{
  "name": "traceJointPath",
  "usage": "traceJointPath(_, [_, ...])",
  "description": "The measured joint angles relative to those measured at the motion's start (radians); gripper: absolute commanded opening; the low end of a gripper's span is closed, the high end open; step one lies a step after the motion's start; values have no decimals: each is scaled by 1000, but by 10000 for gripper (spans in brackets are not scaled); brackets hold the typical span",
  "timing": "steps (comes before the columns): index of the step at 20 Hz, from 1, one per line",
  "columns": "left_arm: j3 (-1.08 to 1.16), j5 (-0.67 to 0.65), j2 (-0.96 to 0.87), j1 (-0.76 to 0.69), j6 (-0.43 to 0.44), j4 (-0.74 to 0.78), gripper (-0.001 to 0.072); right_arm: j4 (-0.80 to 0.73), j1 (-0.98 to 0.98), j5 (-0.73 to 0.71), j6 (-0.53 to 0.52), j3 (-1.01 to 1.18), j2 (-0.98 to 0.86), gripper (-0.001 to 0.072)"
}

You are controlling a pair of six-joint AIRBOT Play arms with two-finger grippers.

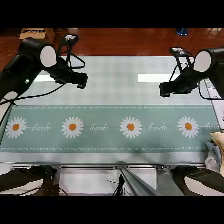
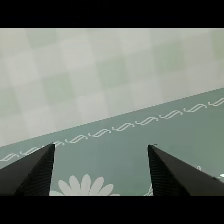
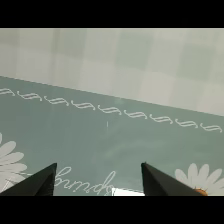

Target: Fold the shirts.

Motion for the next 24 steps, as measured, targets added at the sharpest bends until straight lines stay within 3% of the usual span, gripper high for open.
traceJointPath(9, [0,5,-20,0,-6,-6,669,-47,4,-107,18,-58,121,583])
traceJointPath(24, [0,5,-26,0,-5,-6,669,-38,4,-131,23,-73,134,584])
